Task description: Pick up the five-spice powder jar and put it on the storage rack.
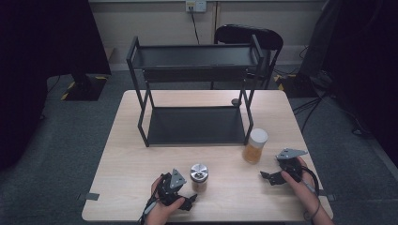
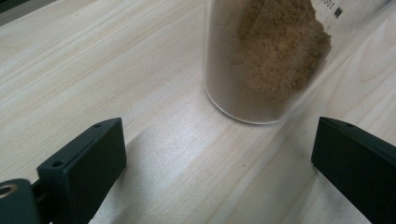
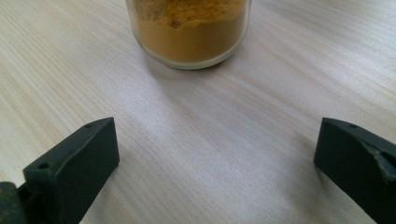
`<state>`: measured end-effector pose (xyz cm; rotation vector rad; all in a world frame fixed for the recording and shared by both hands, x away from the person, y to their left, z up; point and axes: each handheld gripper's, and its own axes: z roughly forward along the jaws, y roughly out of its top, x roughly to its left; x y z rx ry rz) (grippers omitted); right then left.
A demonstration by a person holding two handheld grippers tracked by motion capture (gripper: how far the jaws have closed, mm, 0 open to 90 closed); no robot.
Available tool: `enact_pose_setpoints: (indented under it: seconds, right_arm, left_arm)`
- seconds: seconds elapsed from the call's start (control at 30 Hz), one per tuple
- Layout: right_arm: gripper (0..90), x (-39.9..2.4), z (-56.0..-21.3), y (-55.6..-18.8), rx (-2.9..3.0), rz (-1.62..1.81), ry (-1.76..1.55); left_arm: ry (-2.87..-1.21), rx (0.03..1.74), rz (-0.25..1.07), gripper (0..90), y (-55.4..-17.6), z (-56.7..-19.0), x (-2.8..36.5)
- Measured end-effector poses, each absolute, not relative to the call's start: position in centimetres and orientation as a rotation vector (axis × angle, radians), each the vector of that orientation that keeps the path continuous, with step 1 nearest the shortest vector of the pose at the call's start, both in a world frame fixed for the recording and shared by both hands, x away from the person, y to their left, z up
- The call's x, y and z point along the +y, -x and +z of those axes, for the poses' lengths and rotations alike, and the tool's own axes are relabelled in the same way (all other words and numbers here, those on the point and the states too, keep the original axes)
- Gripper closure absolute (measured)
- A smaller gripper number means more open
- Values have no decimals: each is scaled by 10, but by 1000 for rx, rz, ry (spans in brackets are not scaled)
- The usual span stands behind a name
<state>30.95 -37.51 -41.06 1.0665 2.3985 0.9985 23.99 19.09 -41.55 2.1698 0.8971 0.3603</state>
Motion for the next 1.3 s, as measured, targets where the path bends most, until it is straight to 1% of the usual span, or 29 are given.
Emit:
enact_pose_setpoints:
  seconds: [0.63, 1.3]
  right_arm:
    - [0, -375, -411, -309, 2398, 999, -1066]
    - [0, -375, -411, -309, 2397, 999, -1066]
  left_arm:
    - [-2095, 899, 276, 25, -246, -414, 189]
    - [-2040, 896, 261, 24, -253, -418, 181]
